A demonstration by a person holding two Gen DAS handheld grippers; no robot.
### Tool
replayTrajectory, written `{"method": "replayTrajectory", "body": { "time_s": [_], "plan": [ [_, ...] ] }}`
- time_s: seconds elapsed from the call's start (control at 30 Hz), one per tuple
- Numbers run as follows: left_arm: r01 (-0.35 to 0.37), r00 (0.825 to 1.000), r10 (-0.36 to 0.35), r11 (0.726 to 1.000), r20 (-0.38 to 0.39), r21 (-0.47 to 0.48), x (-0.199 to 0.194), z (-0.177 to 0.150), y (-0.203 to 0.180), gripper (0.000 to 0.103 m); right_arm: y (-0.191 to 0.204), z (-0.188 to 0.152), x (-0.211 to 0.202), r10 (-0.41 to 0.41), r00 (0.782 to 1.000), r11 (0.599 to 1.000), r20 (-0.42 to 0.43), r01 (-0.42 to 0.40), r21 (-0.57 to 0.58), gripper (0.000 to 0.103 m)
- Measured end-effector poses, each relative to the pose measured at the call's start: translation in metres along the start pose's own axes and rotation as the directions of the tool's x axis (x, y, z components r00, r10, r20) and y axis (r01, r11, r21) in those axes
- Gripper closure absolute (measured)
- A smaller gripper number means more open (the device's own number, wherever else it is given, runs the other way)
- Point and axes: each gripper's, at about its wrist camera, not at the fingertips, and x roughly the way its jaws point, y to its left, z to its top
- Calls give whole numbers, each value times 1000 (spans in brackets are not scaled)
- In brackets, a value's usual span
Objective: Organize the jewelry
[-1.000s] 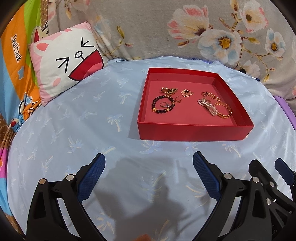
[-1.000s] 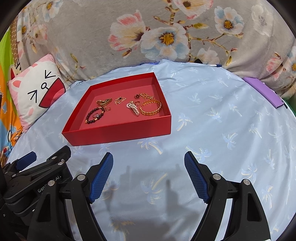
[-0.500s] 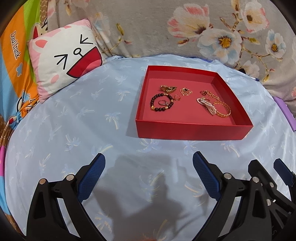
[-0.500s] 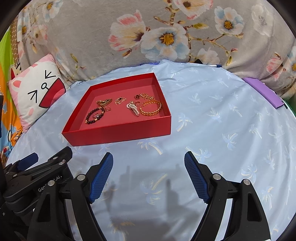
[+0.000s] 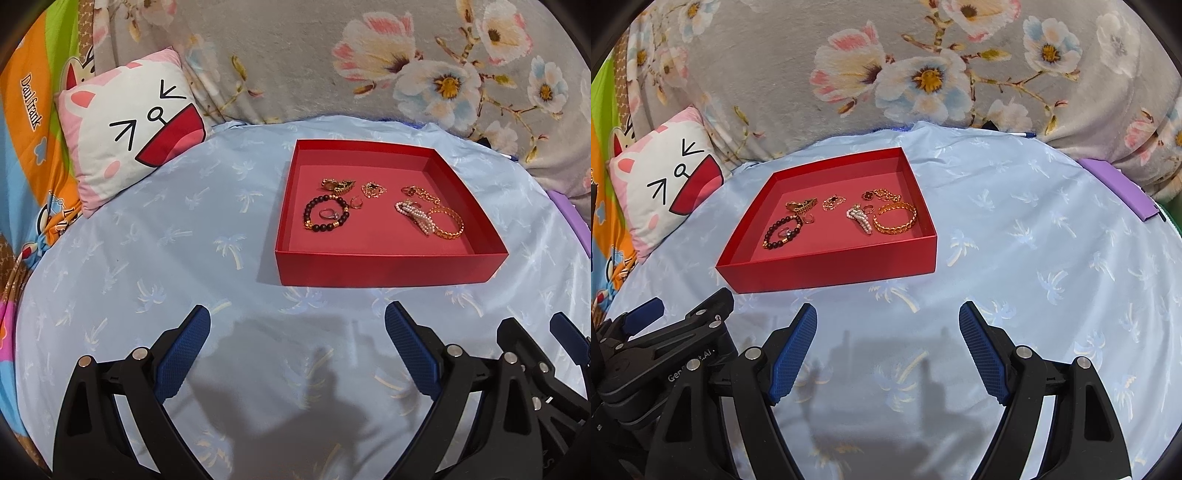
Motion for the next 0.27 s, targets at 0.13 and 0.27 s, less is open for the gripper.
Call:
{"method": "replayTrajectory", "body": {
  "time_s": [0.13, 0.27],
  "plan": [
    [-10, 1000, 10, 1000, -4, -9, 0, -1, 1, 10, 0, 1, 0, 0, 1000, 1000, -1, 0, -3, 25],
    [-8, 1000, 8, 1000, -7, -10, 0, -1, 2, 10, 1, 3, 1, -1, 1000, 1000, -3, 1, -5, 24]
  ]
}}
